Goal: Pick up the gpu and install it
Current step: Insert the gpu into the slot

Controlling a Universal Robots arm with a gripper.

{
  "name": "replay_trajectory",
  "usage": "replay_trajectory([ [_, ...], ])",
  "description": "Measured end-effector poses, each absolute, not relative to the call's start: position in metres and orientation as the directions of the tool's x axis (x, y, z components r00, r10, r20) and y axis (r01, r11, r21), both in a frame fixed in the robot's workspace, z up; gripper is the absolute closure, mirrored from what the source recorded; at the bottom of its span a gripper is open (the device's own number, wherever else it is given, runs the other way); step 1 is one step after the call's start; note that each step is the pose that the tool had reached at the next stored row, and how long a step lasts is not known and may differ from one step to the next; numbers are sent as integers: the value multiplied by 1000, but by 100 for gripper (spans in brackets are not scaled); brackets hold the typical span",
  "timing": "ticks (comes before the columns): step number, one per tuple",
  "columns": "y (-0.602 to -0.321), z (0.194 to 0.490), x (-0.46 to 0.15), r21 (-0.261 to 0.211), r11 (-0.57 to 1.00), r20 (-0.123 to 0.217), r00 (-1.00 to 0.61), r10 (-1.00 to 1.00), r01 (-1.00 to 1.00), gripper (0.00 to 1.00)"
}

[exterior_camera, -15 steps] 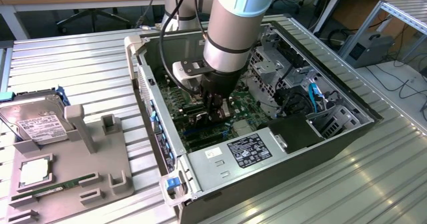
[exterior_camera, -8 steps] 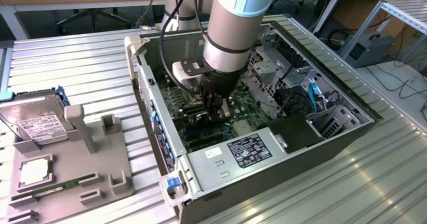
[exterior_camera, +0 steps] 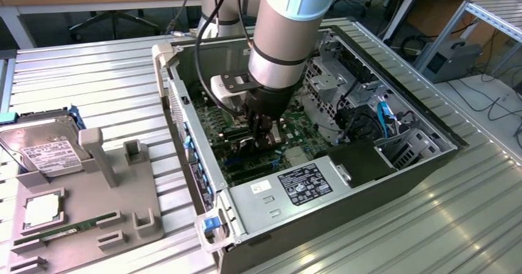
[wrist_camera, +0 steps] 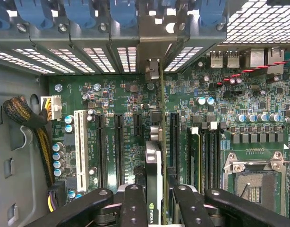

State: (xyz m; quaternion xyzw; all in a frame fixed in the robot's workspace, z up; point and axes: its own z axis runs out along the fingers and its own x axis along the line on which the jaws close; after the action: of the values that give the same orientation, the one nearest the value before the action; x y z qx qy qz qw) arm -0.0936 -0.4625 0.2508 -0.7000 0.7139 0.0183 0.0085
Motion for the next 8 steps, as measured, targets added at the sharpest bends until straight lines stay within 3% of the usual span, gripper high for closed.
replay_trajectory([
  [8,-463,252,-94,14,19,-38,-20,-999,-1000,73],
])
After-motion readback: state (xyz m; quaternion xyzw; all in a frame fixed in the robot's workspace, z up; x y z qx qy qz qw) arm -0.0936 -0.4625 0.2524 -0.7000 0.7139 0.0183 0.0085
